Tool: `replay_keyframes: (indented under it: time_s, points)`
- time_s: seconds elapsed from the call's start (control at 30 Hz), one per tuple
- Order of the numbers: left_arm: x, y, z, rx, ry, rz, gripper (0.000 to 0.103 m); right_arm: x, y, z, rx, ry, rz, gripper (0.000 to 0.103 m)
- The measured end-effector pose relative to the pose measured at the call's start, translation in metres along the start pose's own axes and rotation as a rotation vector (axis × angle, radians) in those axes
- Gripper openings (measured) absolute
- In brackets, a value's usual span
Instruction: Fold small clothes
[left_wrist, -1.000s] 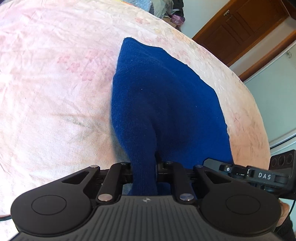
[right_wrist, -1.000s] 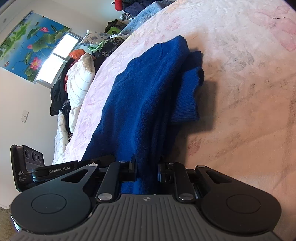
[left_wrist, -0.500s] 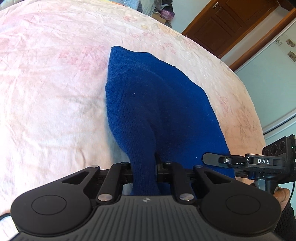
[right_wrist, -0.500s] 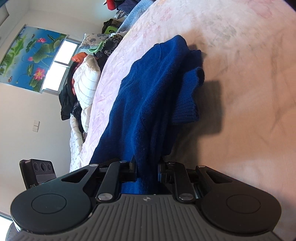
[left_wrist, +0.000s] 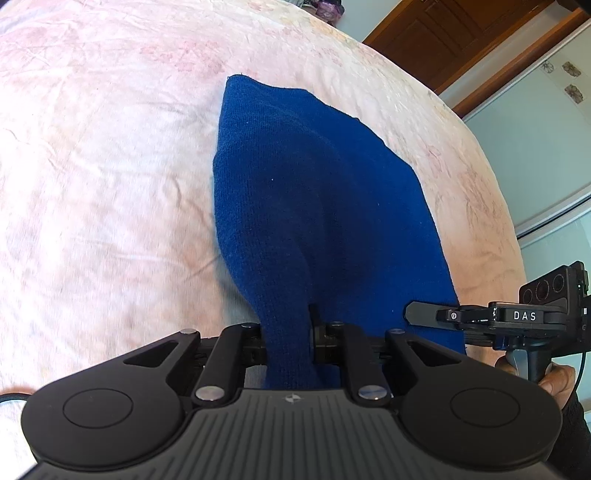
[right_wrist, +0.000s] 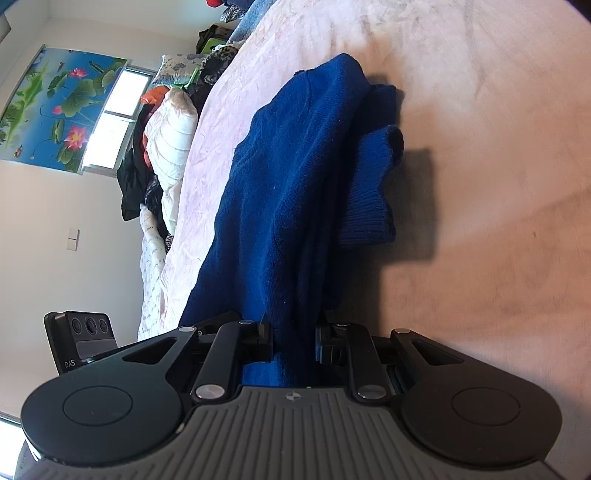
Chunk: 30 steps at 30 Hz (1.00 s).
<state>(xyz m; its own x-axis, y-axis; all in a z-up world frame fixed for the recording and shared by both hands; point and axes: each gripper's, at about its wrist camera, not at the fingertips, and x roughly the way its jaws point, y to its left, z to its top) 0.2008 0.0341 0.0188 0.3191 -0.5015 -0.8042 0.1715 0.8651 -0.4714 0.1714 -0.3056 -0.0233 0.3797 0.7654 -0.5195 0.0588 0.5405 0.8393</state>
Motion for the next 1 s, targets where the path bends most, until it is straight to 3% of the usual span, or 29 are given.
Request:
replay_keyframes:
  time_s: [0.37,0.47,0.5,0.57,0.63,0.67,0.8,0.87,0.93,1.0]
  points:
    - [0.006,0.005,-0.019,0.015,-0.001,0.011,0.014,-0.003,-0.002,-0.015,-0.019,-0.015,-0.025,0.021]
    - [0.007,0.011,-0.028,0.021,-0.047,-0.009,0.016,-0.001,-0.004,-0.017,-0.052,-0.036,-0.051,0.024]
    - [0.004,0.013,-0.033,0.017,-0.066,-0.021,0.017,-0.001,-0.005,-0.017,-0.058,-0.050,-0.051,0.032]
    - [-0.003,0.013,-0.042,0.015,-0.114,-0.004,0.029,-0.004,-0.008,-0.022,-0.061,-0.085,-0.056,0.033]
    - [-0.017,0.007,-0.056,0.060,-0.179,0.073,0.040,-0.015,-0.007,-0.030,-0.073,-0.136,-0.079,0.038]
    - [-0.025,0.001,-0.064,0.097,-0.214,0.102,0.045,-0.024,-0.003,-0.037,-0.101,-0.176,-0.105,0.036]
    - [-0.045,-0.020,-0.110,0.182,-0.321,0.137,0.047,-0.056,0.028,-0.071,-0.308,-0.328,-0.234,0.037]
    - [-0.044,-0.031,-0.130,0.220,-0.367,0.189,0.047,-0.066,0.047,-0.094,-0.429,-0.382,-0.267,0.037]
    - [-0.040,-0.037,-0.139,0.247,-0.397,0.233,0.047,-0.065,0.064,-0.111,-0.532,-0.409,-0.280,0.038]
    - [-0.030,-0.041,-0.126,0.226,-0.377,0.233,0.047,-0.053,0.072,-0.109,-0.569,-0.369,-0.286,0.042]
